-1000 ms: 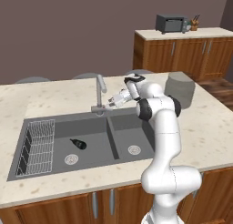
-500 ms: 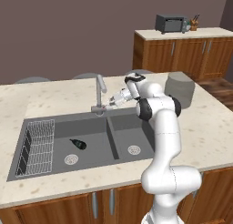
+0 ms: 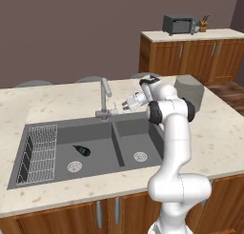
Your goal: Turn on the sink faucet. Then move the eggplant from the counter to the sink. Turn off the sink. Move the vegetable from the sink to the pot next to the stove. Finally move the pot to the front right burner.
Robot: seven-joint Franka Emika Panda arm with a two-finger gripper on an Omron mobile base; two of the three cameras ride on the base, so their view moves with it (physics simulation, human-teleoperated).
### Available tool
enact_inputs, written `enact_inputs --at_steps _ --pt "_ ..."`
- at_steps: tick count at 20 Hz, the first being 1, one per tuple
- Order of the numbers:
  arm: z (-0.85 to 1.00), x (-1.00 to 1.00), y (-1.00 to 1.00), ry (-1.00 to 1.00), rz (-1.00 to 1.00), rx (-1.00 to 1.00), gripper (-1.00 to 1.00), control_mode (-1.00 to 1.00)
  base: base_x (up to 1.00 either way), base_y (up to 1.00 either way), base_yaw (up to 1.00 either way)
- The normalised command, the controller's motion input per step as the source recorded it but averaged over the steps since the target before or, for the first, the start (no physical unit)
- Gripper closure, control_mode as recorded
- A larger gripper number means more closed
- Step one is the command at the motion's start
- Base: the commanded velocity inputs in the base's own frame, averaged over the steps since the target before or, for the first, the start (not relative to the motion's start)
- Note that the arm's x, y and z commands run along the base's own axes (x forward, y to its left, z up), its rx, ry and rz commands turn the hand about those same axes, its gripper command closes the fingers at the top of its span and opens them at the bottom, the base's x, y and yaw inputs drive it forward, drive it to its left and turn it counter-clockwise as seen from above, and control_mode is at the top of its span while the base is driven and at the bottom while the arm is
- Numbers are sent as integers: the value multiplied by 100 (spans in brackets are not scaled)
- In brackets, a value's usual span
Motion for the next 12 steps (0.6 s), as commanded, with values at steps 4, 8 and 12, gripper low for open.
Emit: enact_inputs --at_steps 4,8,12 --pt "25 -83 0 0 -7 0 -100 -100 0 0 0" --pt "24 -95 0 0 -11 0 -100 -100 0 0 0" --pt "21 -100 7 0 -13 0 -100 -100 0 0 0"
